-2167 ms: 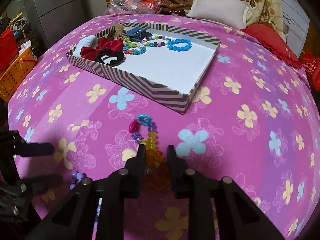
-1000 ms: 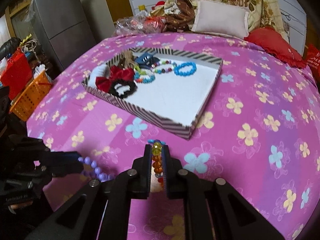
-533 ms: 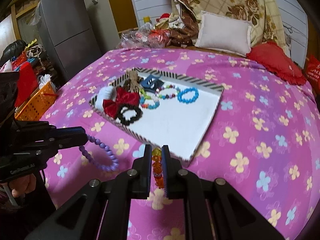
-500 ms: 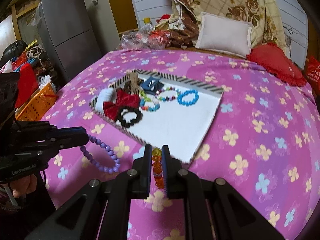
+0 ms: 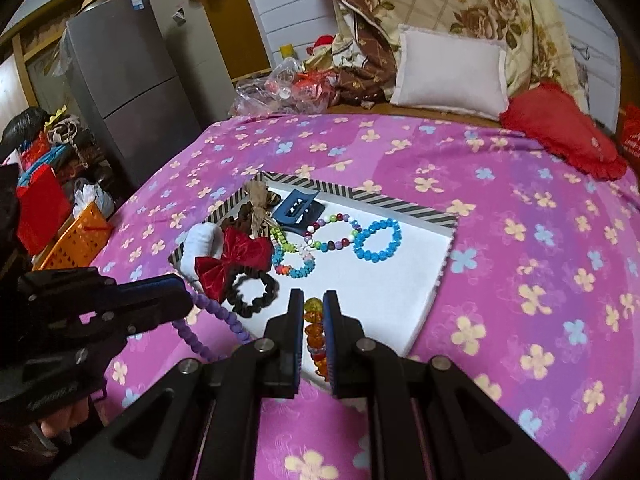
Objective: Organize jewelry
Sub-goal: 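Carry the purple bracelet with the left tool while the right tool carries the orange bracelet into the tray, then lower and release the purple bracelet with the left tool while the right tool releases the orange bracelet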
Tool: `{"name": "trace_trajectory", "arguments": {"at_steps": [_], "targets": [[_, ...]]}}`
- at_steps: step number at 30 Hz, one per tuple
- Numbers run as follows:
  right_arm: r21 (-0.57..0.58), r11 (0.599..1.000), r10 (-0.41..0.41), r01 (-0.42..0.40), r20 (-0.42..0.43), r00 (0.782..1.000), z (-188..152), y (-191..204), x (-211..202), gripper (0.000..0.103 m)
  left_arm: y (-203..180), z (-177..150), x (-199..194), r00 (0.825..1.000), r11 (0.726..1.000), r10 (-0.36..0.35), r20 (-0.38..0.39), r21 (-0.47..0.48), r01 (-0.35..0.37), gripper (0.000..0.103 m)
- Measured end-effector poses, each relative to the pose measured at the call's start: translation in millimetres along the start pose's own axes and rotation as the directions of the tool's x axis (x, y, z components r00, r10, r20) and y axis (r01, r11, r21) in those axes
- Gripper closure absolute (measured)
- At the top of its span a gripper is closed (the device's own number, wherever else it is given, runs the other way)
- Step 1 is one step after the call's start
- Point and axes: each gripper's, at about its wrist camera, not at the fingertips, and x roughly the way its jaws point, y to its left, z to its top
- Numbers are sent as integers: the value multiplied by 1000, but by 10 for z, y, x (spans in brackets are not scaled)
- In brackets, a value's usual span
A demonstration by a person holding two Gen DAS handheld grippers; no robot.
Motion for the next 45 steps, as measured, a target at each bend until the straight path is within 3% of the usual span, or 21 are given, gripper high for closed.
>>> {"name": "trace_trajectory", "arguments": {"at_steps": [6,13,23,39,41,45], "targets": [[67,997,-43,48,-73,996,70,-372,491,93,53,106,474,997,996,-56,-57,-65,52,93],[66,988,-131,139,-118,984,145,-689,825,93,347,-34,1043,988,991,7,-156,-132,-28,93],[19,975,-219,223,-125,968,204,-710,1070,93,540,-117,1173,980,984,74,-185,-147,-102,93],[25,971,-232,236,-111,966,205,-708,1182,93,545,-141,1277,974,978,141,-179,-127,-165,93],[28,973,-226,230,-109,968,203,-701,1172,92,549,-147,1284,972,977,150,-179,-127,-174,93],[53,973,-217,223,-91,972,185,-700,1105,80,569,-166,1280,970,971,174,-171,-136,-198,93]]}}
